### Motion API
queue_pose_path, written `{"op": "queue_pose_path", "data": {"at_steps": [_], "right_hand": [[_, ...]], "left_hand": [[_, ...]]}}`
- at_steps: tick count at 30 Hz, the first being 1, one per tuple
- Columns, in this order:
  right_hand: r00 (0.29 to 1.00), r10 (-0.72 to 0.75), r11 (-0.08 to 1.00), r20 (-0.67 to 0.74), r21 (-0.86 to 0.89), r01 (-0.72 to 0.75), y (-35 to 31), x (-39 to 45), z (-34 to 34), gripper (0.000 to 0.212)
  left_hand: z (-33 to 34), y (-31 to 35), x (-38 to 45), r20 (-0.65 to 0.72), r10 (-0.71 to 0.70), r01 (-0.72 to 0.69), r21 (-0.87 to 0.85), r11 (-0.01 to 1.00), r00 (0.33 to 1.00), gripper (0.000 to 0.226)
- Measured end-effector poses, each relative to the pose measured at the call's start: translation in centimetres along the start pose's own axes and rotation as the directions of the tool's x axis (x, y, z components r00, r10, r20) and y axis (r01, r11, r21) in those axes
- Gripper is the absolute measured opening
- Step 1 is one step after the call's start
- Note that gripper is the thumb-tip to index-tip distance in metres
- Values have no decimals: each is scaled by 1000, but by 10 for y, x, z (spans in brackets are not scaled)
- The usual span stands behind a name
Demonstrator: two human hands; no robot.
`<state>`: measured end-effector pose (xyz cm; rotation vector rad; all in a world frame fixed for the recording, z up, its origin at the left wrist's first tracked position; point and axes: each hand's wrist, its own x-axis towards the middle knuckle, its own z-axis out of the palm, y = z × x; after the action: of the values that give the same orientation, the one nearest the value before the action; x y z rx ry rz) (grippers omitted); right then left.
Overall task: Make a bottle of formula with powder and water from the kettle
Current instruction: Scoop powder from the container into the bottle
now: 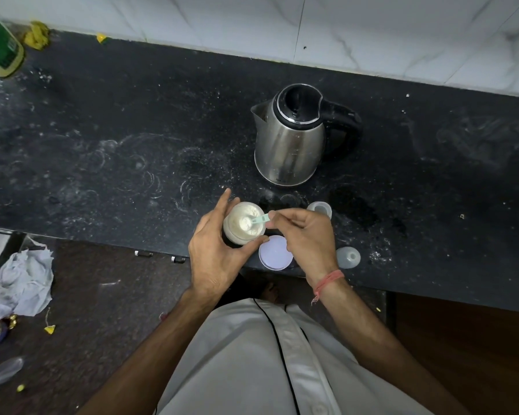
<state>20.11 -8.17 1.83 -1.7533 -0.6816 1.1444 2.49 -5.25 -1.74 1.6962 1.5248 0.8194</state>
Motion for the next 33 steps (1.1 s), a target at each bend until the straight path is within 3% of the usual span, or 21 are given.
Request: {"op": "queue_pose_path", "data": {"at_steps": [11, 22, 28, 30, 33], "right_hand": [[982, 188, 957, -3, 225, -183, 2, -1, -5, 12], [985, 92, 917, -145, 399, -26, -4, -1, -63, 11], [953, 21, 944, -302, 321, 81, -3, 3, -115, 11], [947, -14, 961, -320, 259, 102, 0, 4, -125, 14], [944, -48, 974, -326, 195, 116, 5, 5, -131, 15]], "left_hand": [[-1, 1, 0, -13, -3, 3, -28, 1000, 1000, 110], [-1, 1, 7, -10, -91, 89, -114, 989, 996, 108], [0, 0, 10, 23, -63, 64, -89, 994, 998, 107], [1, 7, 9, -22, 11, -11, -8, 1000, 1000, 109], [5, 25, 10, -117, 289, -267, 171, 948, 950, 95]]}}
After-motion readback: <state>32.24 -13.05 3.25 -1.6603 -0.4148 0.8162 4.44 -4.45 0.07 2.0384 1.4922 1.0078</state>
